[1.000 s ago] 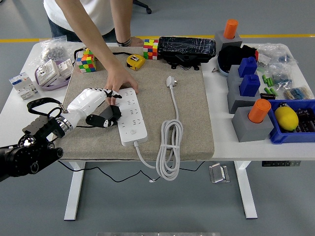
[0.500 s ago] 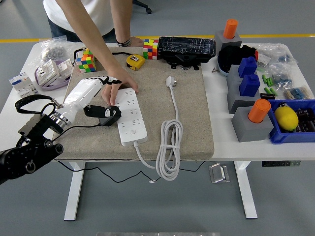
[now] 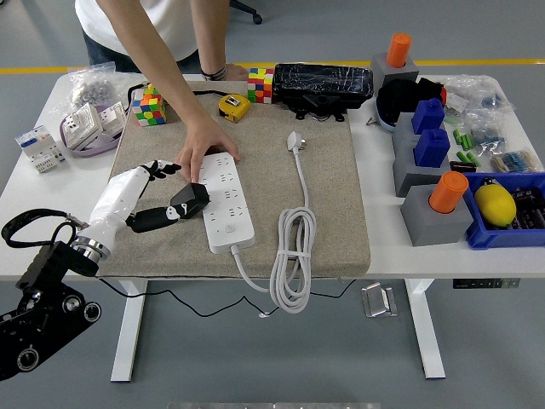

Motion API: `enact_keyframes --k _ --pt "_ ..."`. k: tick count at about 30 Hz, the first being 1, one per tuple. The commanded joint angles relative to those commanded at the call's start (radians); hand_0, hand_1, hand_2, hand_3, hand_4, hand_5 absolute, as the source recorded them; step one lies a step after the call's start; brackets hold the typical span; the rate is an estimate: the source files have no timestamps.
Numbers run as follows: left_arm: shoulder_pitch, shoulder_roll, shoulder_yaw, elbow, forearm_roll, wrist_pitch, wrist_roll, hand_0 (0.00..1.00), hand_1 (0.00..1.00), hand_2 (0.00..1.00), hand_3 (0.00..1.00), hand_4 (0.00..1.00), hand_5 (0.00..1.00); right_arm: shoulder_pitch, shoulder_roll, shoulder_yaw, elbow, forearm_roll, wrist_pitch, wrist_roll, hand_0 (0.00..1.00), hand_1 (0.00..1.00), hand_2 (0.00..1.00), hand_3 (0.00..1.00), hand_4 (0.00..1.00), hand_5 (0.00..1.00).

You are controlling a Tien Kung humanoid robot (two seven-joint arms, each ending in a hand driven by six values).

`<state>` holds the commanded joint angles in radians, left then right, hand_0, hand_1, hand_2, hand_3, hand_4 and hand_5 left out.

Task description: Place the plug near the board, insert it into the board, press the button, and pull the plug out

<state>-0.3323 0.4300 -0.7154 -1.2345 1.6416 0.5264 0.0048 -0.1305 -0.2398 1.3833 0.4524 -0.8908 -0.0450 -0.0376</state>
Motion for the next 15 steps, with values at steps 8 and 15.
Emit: enact_keyframes --k 8,15 --pt "0.001 -0.007 0.009 -0.016 0.003 -0.022 0.04 0.737 0.776 0.779 0.75 0.799 0.678 0.003 -0.005 -0.006 0.002 0.002 -0.003 0.004 0.618 0.679 0.653 0.566 0.976 0.588" --pt "-0.004 -0.018 0.035 -0.029 -0.003 -0.035 0.047 0.735 0.77 0.773 0.753 0.783 0.689 0.0 -0.003 -0.006 0.002 0.002 -0.003 0.004 0.617 0.678 0.653 0.566 0.976 0.587"
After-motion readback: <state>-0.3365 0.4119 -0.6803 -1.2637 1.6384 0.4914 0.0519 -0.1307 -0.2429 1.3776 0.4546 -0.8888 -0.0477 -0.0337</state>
